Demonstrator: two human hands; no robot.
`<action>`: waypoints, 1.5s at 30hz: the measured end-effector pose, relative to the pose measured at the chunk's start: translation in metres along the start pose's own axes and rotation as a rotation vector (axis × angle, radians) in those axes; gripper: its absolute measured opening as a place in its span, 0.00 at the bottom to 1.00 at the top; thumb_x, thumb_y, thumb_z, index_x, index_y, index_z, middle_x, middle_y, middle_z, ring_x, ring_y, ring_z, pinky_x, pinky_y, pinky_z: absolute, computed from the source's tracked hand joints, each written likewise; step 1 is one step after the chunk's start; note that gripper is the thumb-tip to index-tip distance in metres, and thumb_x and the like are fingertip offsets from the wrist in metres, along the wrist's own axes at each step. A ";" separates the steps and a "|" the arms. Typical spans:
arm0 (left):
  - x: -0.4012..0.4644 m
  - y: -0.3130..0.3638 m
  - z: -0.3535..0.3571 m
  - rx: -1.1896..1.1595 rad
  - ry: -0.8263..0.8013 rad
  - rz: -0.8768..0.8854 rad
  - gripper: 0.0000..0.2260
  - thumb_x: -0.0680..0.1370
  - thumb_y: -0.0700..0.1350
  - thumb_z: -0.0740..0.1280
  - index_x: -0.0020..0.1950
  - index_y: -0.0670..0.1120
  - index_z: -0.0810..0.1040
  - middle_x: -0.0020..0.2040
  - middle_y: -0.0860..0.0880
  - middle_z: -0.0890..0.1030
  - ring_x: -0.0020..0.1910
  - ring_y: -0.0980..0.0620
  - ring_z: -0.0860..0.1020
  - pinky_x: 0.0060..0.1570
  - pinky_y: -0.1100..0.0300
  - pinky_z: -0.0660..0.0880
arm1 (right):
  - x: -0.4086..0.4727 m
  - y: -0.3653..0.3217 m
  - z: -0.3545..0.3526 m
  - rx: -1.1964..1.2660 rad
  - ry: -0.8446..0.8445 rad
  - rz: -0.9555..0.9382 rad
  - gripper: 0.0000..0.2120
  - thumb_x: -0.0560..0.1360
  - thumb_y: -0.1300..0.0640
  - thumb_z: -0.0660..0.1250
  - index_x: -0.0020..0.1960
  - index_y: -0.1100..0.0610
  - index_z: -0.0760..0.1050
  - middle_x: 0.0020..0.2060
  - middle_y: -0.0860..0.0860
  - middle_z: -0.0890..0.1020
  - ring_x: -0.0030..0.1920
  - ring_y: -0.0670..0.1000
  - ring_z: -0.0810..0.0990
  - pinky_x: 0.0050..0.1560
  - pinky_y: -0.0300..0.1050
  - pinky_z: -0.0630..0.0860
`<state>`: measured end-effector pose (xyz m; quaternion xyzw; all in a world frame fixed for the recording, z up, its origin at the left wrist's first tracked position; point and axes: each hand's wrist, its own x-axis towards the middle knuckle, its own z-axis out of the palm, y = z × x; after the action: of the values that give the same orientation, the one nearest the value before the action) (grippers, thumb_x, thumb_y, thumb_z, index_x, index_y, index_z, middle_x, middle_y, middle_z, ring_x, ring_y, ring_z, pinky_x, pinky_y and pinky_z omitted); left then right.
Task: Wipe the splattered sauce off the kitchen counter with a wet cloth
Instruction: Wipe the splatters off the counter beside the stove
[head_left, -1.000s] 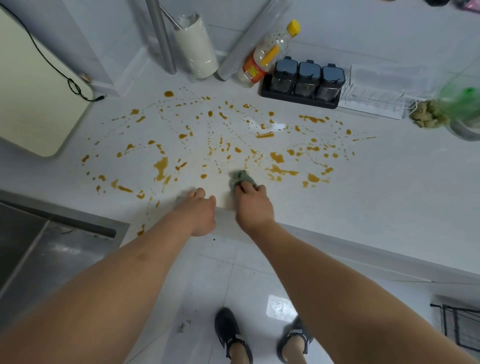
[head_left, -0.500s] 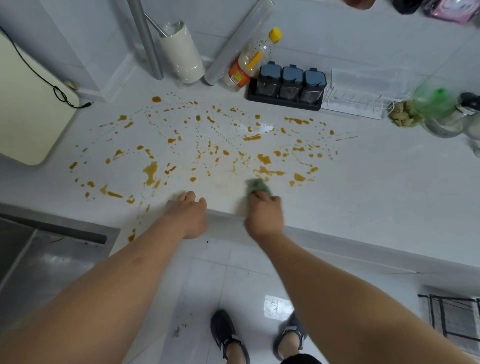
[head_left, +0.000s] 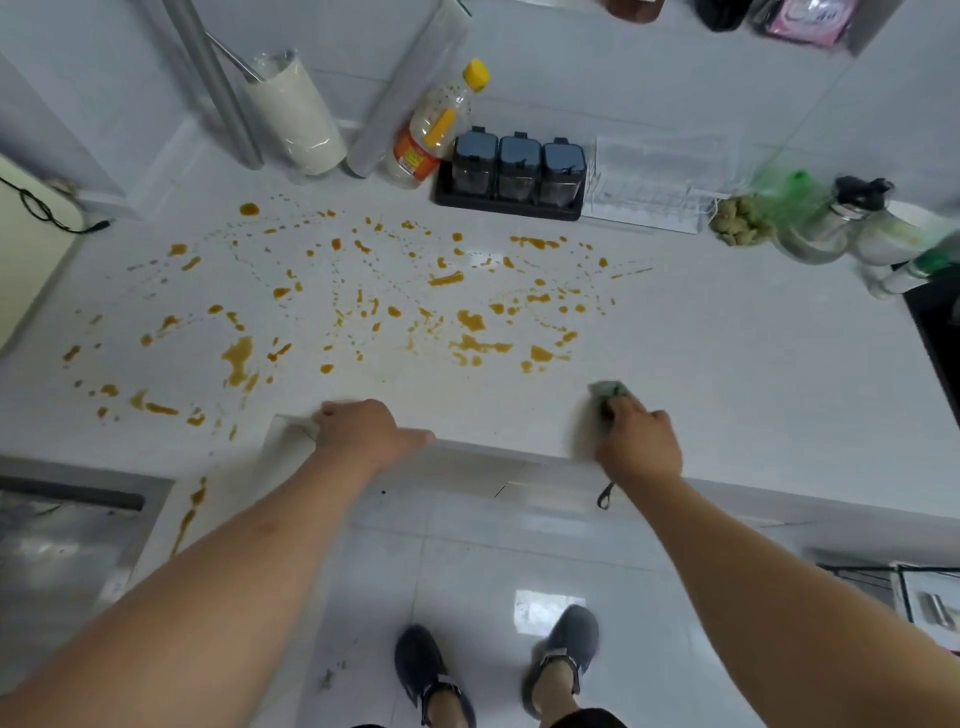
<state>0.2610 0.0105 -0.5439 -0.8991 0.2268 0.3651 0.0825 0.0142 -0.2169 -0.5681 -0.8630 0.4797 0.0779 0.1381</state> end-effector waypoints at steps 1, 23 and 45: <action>0.003 0.004 0.003 -0.019 0.024 -0.029 0.43 0.67 0.79 0.65 0.61 0.43 0.81 0.71 0.31 0.74 0.75 0.28 0.64 0.71 0.42 0.68 | 0.009 0.013 -0.006 0.006 0.012 0.079 0.24 0.70 0.61 0.60 0.65 0.52 0.74 0.57 0.53 0.80 0.55 0.61 0.75 0.48 0.50 0.78; 0.021 0.029 0.001 -0.050 0.087 -0.182 0.47 0.62 0.75 0.75 0.70 0.44 0.78 0.72 0.28 0.71 0.71 0.25 0.68 0.66 0.36 0.72 | 0.034 0.013 -0.010 -0.002 0.075 0.052 0.24 0.76 0.63 0.58 0.69 0.50 0.74 0.51 0.58 0.80 0.51 0.63 0.75 0.44 0.48 0.74; 0.019 0.032 -0.002 -0.061 0.075 -0.151 0.50 0.68 0.71 0.75 0.79 0.41 0.67 0.75 0.19 0.57 0.75 0.20 0.60 0.69 0.33 0.70 | 0.068 -0.036 -0.013 0.068 0.028 0.123 0.24 0.77 0.59 0.58 0.72 0.49 0.72 0.53 0.61 0.76 0.51 0.63 0.74 0.50 0.48 0.73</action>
<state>0.2592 -0.0256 -0.5551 -0.9288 0.1503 0.3307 0.0739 0.0809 -0.2577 -0.5682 -0.8276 0.5363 0.0577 0.1555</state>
